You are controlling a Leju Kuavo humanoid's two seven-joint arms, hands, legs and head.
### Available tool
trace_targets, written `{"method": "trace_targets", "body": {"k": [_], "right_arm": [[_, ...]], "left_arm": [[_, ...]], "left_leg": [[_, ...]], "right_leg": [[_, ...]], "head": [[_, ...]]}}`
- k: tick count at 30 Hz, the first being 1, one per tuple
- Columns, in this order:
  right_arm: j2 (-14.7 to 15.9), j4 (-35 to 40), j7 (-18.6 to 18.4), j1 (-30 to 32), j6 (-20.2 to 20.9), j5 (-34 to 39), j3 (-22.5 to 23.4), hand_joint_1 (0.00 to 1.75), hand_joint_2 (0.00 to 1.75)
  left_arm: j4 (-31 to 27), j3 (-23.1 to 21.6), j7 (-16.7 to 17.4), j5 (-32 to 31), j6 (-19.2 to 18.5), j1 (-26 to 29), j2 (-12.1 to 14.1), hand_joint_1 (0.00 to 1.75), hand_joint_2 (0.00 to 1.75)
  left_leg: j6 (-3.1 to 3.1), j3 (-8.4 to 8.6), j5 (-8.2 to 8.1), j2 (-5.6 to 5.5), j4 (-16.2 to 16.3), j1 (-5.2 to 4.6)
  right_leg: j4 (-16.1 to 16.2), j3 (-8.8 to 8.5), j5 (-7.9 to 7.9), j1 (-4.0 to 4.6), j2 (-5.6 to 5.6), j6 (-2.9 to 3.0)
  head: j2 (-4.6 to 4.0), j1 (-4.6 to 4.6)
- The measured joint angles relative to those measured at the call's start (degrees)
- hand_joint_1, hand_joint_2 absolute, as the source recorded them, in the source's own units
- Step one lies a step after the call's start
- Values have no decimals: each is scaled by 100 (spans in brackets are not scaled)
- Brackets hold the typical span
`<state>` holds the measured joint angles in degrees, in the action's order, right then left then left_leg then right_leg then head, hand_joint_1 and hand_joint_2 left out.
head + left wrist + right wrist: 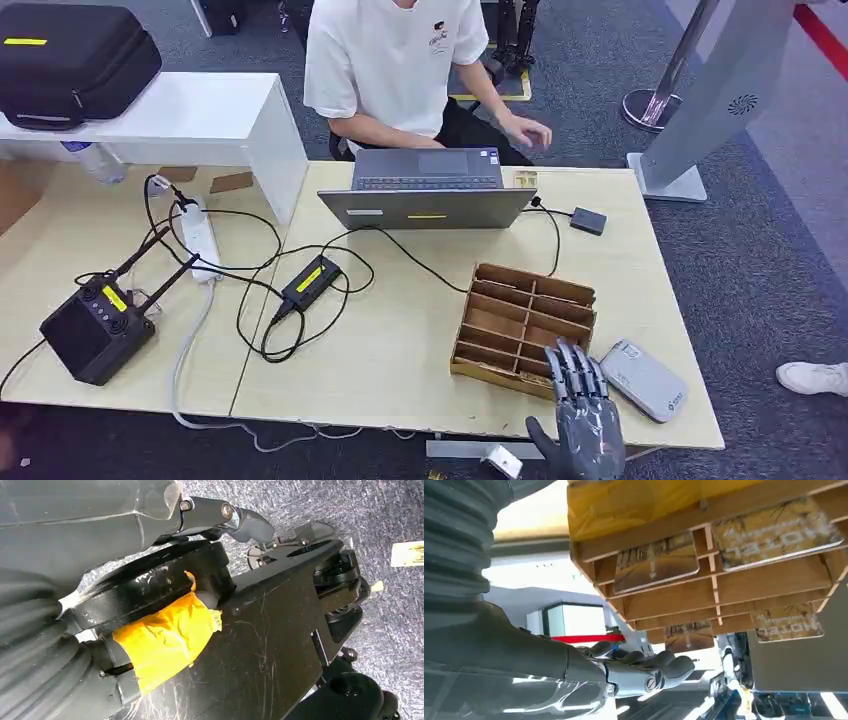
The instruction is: Pass the card to the sensor for recognition and then transmit it.
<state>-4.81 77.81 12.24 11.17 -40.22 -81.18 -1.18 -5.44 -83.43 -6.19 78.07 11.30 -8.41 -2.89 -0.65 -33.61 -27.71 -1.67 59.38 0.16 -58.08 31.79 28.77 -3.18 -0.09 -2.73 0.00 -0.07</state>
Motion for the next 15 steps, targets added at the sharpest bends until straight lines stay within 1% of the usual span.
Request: {"method": "trace_targets", "body": {"k": [5,14,15], "right_arm": [[0,0,68,-82,-2,63,134,0,175],[0,-9,134,-116,-2,79,203,0,175],[0,-15,142,-116,0,79,210,65,175]], "left_arm": [[0,-4,0,2,0,-1,0,0,175],[0,-7,0,18,-2,-1,0,0,175],[0,-7,0,20,-2,-1,0,0,175]], "left_leg": [[0,0,0,0,0,0],[0,0,0,0,0,0],[0,0,0,0,0,0]], "right_leg": [[0,0,0,0,0,0],[0,0,0,0,0,0],[0,1,0,0,0,0]], "head": [[0,0],[0,0],[0,-2]]}}
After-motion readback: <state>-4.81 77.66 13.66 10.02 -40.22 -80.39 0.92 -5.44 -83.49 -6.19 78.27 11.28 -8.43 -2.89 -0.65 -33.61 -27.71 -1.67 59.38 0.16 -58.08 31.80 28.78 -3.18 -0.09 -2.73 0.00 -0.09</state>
